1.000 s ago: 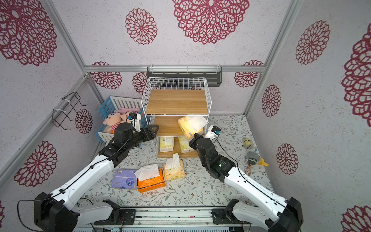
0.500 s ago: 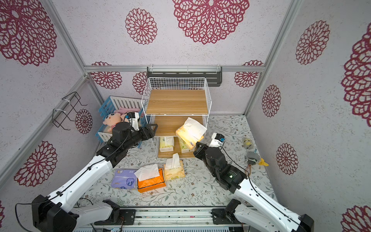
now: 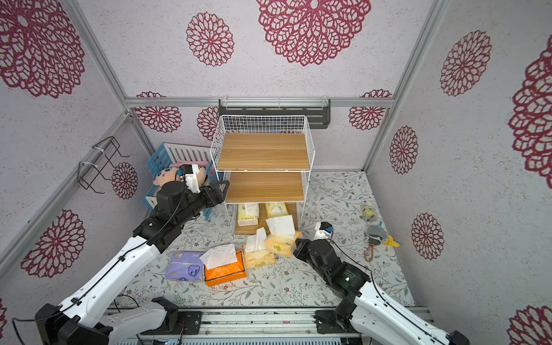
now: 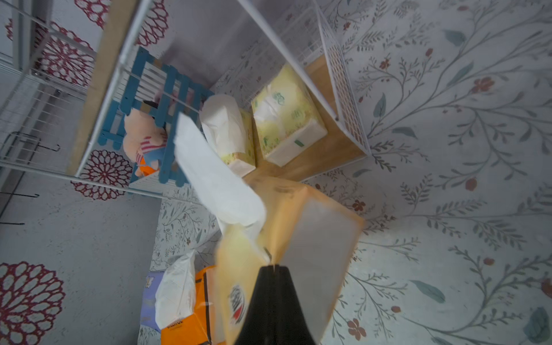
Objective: Remove the tissue boxes from the shelf
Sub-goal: Place the box of tissues at the center of the board.
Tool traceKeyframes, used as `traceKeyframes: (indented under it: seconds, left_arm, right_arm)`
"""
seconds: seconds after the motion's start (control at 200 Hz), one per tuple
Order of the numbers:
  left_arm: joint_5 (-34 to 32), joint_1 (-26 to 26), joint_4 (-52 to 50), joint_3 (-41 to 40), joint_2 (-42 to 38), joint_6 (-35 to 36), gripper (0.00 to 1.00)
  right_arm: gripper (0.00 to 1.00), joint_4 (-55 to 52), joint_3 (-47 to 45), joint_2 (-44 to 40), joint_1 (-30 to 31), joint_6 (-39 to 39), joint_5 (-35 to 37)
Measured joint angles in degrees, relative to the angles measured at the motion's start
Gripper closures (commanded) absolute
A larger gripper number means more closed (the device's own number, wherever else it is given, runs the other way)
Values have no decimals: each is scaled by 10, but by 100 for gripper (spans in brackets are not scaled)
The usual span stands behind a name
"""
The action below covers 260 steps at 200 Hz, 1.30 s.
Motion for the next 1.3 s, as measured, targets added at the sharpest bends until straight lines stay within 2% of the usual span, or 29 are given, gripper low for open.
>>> traceKeyframes:
  seconds: [0.345,0.4,0.44,0.57,0.696,0.821,0.936,1.131,1.301]
  left_arm:
    - [-3,-3,-14,0,-4,0,19]
    - [-3,-4,-14,0,-3,0,19]
    - [-3,-4,-14,0,-3,0,19]
    - [-3,-4,-14,0,-3,0,19]
    - [-3,-5,-15,0,-3,0,16]
    - [-3,-5,-21,0,-3,1,13]
    - [-6,-5,-27,0,-4,2,8]
    - [-24,-5,-41,-16,-35,4,2]
    - [-38,-5,-57,-17,-57,7,1]
  right_arm:
    - [100,-38,-66,-53,6,36,-8]
    - [80,-50,-67,-57,6,41,-8]
    - [72,-59,-67,-57,6,45,-7]
    - [58,-94,-43,-25,7,41,-8]
    - [51,-140,42,75,18,22,-13]
    - [47,-188,161,192,80,10,2]
    - [47,-202,216,246,145,14,6]
    - [47,-192,177,259,230,57,-4]
    - [48,-165,103,258,258,90,-29]
